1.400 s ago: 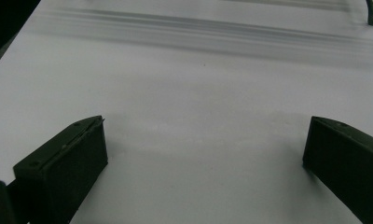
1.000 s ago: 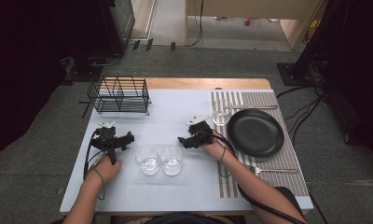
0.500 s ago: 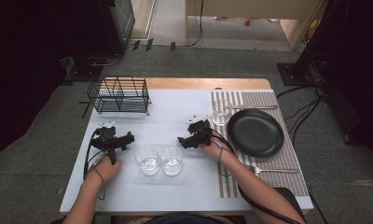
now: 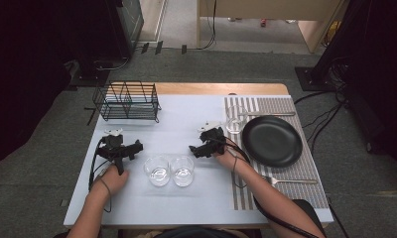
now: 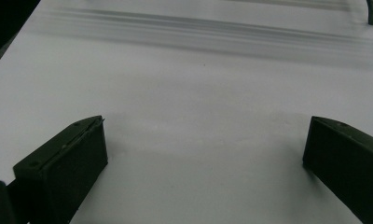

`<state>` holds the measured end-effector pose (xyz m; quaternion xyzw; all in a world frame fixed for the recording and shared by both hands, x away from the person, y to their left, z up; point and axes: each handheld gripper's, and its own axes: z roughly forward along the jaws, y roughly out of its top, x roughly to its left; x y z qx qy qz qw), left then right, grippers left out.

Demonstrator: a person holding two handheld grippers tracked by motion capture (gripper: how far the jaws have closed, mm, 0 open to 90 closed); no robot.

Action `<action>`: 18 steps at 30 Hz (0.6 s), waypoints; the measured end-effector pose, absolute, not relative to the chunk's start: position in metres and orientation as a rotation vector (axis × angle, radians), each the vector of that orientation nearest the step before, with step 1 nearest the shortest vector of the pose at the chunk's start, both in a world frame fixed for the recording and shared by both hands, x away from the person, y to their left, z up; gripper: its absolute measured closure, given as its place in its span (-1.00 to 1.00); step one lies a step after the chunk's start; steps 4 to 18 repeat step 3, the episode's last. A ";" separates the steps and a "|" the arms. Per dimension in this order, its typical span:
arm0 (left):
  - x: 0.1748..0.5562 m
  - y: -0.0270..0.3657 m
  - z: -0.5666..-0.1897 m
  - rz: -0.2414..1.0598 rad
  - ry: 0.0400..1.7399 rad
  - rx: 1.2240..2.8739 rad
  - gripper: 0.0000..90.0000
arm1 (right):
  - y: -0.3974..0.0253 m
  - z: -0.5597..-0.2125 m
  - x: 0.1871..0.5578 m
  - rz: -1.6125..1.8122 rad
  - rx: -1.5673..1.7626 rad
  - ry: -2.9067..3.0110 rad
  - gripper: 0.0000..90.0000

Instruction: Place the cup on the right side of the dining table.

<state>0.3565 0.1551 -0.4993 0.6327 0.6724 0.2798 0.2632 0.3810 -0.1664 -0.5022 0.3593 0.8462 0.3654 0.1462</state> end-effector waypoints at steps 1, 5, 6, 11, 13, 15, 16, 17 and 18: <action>0.357 0.155 -0.499 0.757 1.818 1.711 -1.00 | -0.166 -0.502 0.381 1.052 1.035 2.436 -0.80; 0.357 0.155 -0.499 0.757 1.818 1.711 -1.00 | -0.166 -0.502 0.381 1.052 1.035 2.436 -0.80; 0.357 0.155 -0.499 0.757 1.818 1.711 -1.00 | -0.166 -0.502 0.381 1.052 1.035 2.436 -0.80; 0.357 0.155 -0.499 0.757 1.818 1.711 -1.00 | -0.166 -0.502 0.381 1.052 1.035 2.436 -0.80; 0.357 0.155 -0.499 0.757 1.818 1.711 -1.00 | -0.166 -0.502 0.381 1.052 1.035 2.436 -0.80; 0.357 0.155 -0.499 0.757 1.818 1.711 -1.00 | -0.166 -0.502 0.381 1.052 1.035 2.436 -0.80; 0.357 0.155 -0.499 0.757 1.818 1.711 -1.00 | -0.166 -0.502 0.381 1.052 1.035 2.436 -0.80; 0.357 0.155 -0.499 0.757 1.818 1.711 -1.00 | -0.166 -0.502 0.381 1.052 1.035 2.436 -0.80; 0.357 0.155 -0.499 0.757 1.818 1.711 -1.00 | -0.166 -0.502 0.381 1.052 1.035 2.436 -0.80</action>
